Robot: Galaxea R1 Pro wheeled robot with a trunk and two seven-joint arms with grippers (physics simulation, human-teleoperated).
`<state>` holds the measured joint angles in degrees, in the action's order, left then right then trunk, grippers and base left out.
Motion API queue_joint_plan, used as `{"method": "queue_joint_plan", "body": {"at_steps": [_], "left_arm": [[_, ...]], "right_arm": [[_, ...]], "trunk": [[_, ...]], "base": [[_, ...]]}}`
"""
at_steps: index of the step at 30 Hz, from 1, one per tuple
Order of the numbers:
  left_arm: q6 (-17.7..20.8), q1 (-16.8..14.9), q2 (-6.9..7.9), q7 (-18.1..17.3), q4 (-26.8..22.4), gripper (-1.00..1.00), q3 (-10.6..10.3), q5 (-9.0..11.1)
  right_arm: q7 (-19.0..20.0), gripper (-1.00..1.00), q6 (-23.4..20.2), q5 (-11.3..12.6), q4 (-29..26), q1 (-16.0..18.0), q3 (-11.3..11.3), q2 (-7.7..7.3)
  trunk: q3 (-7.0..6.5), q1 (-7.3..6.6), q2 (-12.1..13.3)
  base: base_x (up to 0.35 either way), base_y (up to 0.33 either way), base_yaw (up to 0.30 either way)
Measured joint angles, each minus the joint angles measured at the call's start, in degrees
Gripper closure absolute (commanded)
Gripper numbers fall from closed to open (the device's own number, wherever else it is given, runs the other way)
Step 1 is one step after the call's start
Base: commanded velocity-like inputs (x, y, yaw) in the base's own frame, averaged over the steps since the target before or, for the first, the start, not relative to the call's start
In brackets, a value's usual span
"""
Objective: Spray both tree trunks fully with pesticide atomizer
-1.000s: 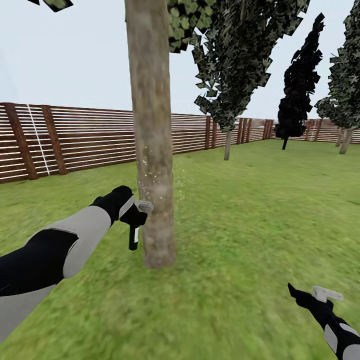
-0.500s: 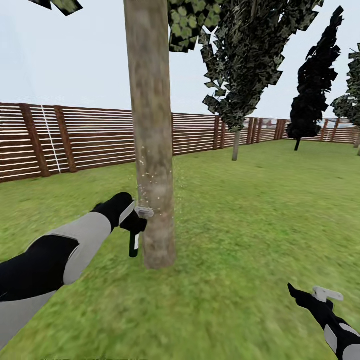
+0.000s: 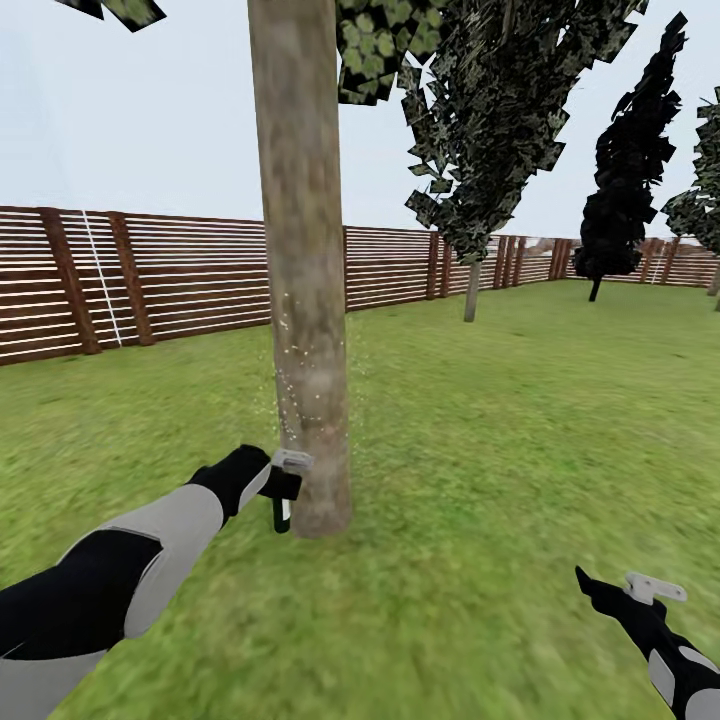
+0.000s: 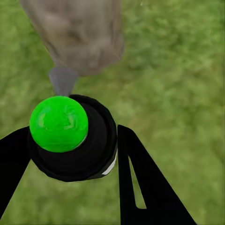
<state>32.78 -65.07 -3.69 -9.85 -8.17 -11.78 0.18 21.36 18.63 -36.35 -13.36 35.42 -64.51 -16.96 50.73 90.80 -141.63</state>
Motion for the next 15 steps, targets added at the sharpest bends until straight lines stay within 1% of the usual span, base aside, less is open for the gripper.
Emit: {"method": "queue_joint_plan", "body": {"at_steps": [3,6,7,9,11,12,15], "left_arm": [[0.03,0.11,-0.07,0.07,0.0,1.0,-0.01,-0.01],[0.03,0.23,-0.17,0.09,0.07,1.0,0.0,0.07],[-0.02,0.84,-0.17,0.09,0.05,1.0,0.01,0.26],[-0.12,1.8,-0.17,0.09,0.02,1.0,0.05,2.22],[-0.29,2.46,-0.1,0.09,0.01,1.0,-0.01,3.21],[-1.07,3.18,-0.09,0.07,0.02,1.0,-0.02,3.4],[-2.1,3.61,-0.09,0.08,-0.15,1.0,0.01,3.49]], "right_arm": [[0.0,-1.0,0.01,0.01,0.0,0.0,0.0,0.0],[0.0,-1.0,0.0,-0.03,0.0,0.0,0.0,0.0],[0.0,-1.0,0.0,-0.04,0.0,0.0,0.0,0.0],[0.02,-1.0,0.0,0.0,-0.02,0.0,0.0,0.0],[0.07,-1.0,0.0,0.01,-0.03,0.0,0.0,0.0],[0.04,-1.0,0.0,0.03,-0.01,0.0,-0.01,0.0],[0.04,-1.0,0.0,0.02,-0.03,0.0,0.0,0.0]], "trunk": [[0.0,0.0,0.0],[0.0,0.0,0.0],[0.01,0.0,0.0],[0.0,0.0,0.0],[0.0,0.0,0.0],[0.01,0.0,0.0],[0.0,0.0,0.0]], "base": [[0.076,-0.093,0.0],[0.182,-0.235,0.0],[0.195,-0.254,0.0],[0.186,-0.263,0.0],[0.073,-0.298,0.002],[0.022,-0.314,0.052],[0.009,-0.315,0.156]]}}
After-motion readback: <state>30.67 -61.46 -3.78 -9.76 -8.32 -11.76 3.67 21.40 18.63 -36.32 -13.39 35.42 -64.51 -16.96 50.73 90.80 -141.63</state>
